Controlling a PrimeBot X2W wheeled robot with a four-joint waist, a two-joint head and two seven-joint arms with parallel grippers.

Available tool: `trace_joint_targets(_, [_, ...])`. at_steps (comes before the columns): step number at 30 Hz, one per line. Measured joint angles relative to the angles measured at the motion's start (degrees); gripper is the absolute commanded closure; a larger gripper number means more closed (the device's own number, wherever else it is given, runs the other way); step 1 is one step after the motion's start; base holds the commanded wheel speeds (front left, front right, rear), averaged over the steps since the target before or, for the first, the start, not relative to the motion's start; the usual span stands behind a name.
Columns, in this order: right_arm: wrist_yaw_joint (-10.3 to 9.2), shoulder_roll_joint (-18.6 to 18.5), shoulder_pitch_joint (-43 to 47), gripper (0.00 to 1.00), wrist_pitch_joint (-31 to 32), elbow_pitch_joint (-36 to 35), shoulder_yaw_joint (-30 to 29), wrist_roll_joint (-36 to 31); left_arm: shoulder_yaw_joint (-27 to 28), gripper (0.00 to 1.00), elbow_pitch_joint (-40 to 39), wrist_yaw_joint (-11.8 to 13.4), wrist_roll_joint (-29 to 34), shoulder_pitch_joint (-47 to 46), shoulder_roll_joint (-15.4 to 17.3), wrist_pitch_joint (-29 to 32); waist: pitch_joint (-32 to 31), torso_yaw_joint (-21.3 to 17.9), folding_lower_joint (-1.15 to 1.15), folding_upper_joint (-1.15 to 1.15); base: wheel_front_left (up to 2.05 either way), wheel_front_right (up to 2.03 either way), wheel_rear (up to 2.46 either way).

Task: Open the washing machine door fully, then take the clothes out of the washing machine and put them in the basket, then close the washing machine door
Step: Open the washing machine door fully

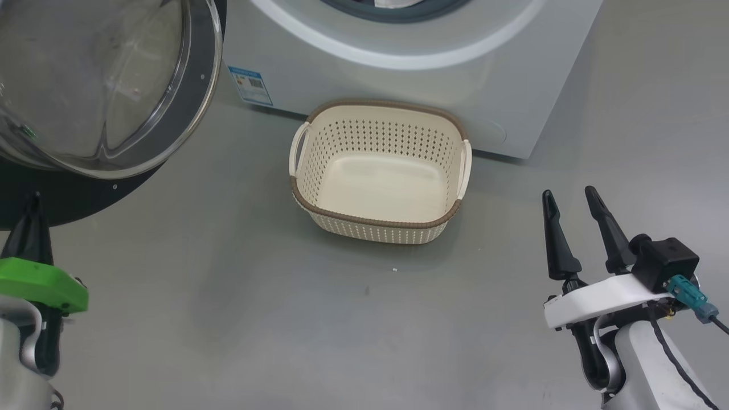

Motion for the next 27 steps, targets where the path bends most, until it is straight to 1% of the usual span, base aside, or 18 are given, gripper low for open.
trace_joint_targets(6, [0.00, 0.8, 1.8, 0.00, 0.0, 0.1, 0.6, 1.2, -1.2, 1.00, -2.1, -0.2, 0.5, 3.4, -0.8, -0.1, -3.9, -1.8, 0.00, 0.00, 0.00, 0.00, 0.00])
trace_joint_targets(13, [0.00, 1.1, 3.2, 0.00, 0.0, -0.4, 1.4, 1.3, -1.9, 1.00, -5.2, -0.2, 0.5, 7.6, -2.5, -0.1, -6.7, -5.0, 0.00, 0.00, 0.00, 0.00, 0.00])
trace_joint_targets(17, [0.00, 1.2, 3.4, 0.00, 0.0, -1.5, 0.7, 1.6, -2.6, 1.00, -7.2, -0.2, 0.7, 8.9, -3.0, -0.1, -7.5, -6.9, 0.00, 0.00, 0.00, 0.00, 0.00])
trace_joint_targets(19, [0.00, 1.5, 3.5, 0.00, 0.0, -2.2, -0.1, 1.8, -3.3, 1.00, -8.9, -0.2, 1.0, 9.8, -4.3, -0.1, -7.8, -8.1, 0.00, 0.00, 0.00, 0.00, 0.00])
trace_joint_targets(27, [0.00, 2.1, 4.7, 0.00, 0.0, -3.2, -0.7, 1.8, -5.0, 1.00, -12.2, -0.2, 2.1, 11.8, -6.6, -0.1, -7.9, -10.1, 0.00, 0.00, 0.00, 0.00, 0.00])
